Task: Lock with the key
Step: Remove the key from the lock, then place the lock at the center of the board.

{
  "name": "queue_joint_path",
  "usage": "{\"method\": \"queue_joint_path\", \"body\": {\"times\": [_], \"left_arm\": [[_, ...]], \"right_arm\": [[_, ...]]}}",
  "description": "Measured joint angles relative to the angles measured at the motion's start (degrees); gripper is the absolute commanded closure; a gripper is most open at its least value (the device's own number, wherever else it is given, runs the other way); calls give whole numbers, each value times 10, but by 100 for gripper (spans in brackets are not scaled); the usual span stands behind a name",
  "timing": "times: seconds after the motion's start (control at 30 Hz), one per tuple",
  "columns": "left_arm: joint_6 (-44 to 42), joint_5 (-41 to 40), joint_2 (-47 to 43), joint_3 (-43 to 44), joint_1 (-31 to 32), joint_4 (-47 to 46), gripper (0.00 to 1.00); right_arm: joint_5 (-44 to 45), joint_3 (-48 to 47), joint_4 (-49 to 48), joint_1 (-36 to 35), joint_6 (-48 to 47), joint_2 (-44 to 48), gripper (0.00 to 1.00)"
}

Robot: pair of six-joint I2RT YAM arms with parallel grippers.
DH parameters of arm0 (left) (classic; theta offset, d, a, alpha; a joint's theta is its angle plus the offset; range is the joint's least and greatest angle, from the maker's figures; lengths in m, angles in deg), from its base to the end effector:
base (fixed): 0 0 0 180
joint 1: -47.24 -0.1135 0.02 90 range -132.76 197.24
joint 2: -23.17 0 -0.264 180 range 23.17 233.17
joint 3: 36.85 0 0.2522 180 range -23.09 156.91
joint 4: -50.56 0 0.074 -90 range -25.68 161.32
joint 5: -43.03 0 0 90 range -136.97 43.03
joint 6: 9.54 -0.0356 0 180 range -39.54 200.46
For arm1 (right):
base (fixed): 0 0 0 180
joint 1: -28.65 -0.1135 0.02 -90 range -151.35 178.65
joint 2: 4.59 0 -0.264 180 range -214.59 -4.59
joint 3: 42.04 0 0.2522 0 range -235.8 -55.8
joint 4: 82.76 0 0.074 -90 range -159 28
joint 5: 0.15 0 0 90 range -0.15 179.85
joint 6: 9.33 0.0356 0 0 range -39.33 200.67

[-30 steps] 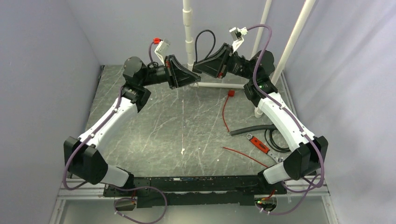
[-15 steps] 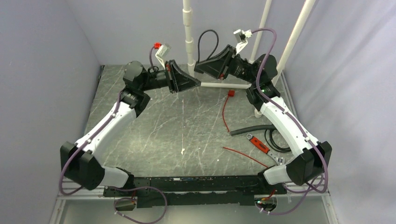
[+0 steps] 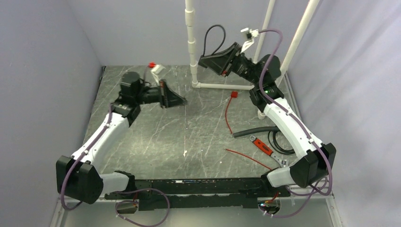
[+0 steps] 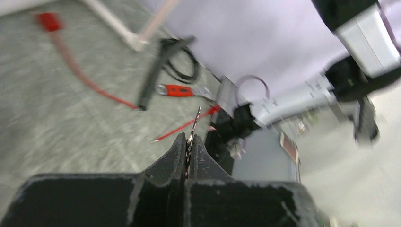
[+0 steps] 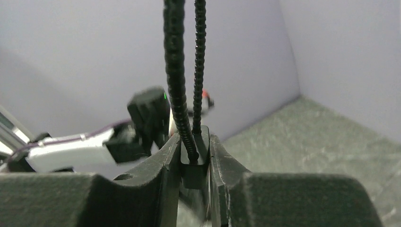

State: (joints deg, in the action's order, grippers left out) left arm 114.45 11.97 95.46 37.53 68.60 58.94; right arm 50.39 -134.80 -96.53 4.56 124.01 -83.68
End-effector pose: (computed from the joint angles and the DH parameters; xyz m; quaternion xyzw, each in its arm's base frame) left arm 0.2530 -0.1317 0.3641 0.2549 0.6806 -0.5943 0.3443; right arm 0.2693 0.1452 0.4791 -0.2027 0.5301 0.5923 0.5719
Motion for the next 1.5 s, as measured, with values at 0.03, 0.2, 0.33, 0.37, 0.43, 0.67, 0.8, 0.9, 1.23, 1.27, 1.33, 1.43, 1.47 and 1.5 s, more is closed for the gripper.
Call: {"method": "queue_joint_path", "body": {"times": [0.03, 0.2, 0.33, 0.37, 0.43, 0.67, 0.8, 0.9, 1.23, 1.27, 1.33, 1.43, 1.47, 1.5], "left_arm": [[8, -1, -9, -11, -31, 8, 100], [7, -39, -29, -24, -199, 98, 100], [-43, -64, 4, 5, -292, 210, 100], [-58, -68, 22, 19, -309, 235, 100], [-88, -81, 59, 45, -336, 275, 100], [-145, -116, 106, 57, -368, 346, 100], [-153, -121, 103, 51, -372, 344, 100], [-158, -124, 102, 42, -372, 344, 100], [-172, -130, 121, 37, -372, 324, 100], [-172, -130, 129, 37, -372, 322, 100], [-172, -132, 141, 37, -372, 319, 100], [-167, -133, 151, 37, -372, 309, 100], [-167, -134, 152, 37, -372, 305, 100], [-167, -134, 152, 37, -372, 299, 100]], "right_arm": [[-3, 1, 23, -5, -14, -4, 100], [-11, 32, 133, -63, -87, -36, 100], [-5, 27, 189, -110, -113, -120, 100], [-2, 19, 196, -119, -112, -155, 100], [9, -4, 203, -128, -108, -219, 100], [84, -149, 230, -136, -91, -442, 100], [127, -232, 247, -139, -92, -518, 97], [146, -289, 246, -140, -97, -565, 96], [158, -405, 246, -141, -136, -688, 90], [160, -411, 247, -141, -140, -696, 85], [165, -421, 247, -140, -148, -709, 69], [173, -434, 247, -139, -161, -718, 49], [176, -436, 247, -138, -163, -718, 45], [181, -437, 245, -138, -168, -718, 42]]}}
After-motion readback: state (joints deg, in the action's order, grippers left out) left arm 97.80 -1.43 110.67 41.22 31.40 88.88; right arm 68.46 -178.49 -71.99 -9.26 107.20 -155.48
